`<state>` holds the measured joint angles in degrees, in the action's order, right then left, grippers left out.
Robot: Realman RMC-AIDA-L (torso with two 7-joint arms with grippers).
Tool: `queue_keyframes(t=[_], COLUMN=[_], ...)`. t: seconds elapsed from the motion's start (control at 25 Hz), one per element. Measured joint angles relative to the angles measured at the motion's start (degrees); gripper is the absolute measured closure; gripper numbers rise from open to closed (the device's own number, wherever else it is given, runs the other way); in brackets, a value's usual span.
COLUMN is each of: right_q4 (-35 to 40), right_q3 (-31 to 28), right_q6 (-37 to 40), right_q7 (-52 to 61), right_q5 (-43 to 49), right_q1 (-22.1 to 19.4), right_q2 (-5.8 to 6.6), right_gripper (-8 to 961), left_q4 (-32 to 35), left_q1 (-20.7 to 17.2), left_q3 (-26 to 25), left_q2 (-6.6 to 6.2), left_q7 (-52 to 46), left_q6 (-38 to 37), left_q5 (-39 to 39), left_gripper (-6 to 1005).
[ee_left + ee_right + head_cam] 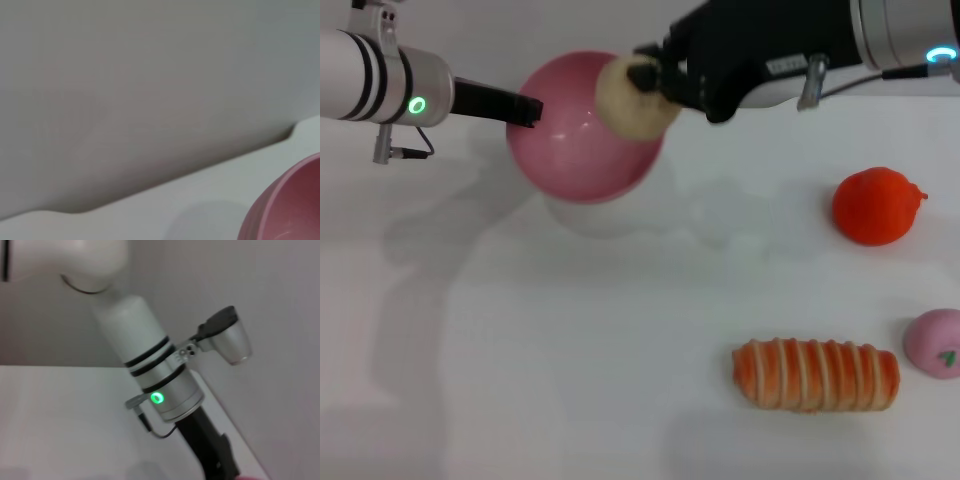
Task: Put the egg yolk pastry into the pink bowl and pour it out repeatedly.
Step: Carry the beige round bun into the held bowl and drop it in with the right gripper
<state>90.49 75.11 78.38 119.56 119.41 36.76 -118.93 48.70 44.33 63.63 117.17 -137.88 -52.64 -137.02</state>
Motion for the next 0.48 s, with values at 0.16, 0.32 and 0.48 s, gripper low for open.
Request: queue_keyframes(t=[0.16,0.32,0.48], right_q4=[-4.6,-9.0,-11.3], right_q3=[1.2,2.2,2.5], right_q6=[-5.0,-10.3,-13.0], right_q7=[-1.1,-2.0,-2.8], right_q5=[-0.5,-0.7,-0.9], right_q1=[0.3,0.7,0.8], right_q2=[0.06,0.11,0.10], right_gripper=[885,826,712], left_q4=[0.3,0.3,0.3], left_q1=[0.4,0.6,1.0], left_q3=[0.3,0.6,2.5], left_q2=[0.31,0.48,0.65], left_q7=[0.0,-0.1,-0.4], left_q6=[-2.0,-2.7,-3.2], left_q5=[0.2,0.4,0.6], left_gripper=[934,933,933])
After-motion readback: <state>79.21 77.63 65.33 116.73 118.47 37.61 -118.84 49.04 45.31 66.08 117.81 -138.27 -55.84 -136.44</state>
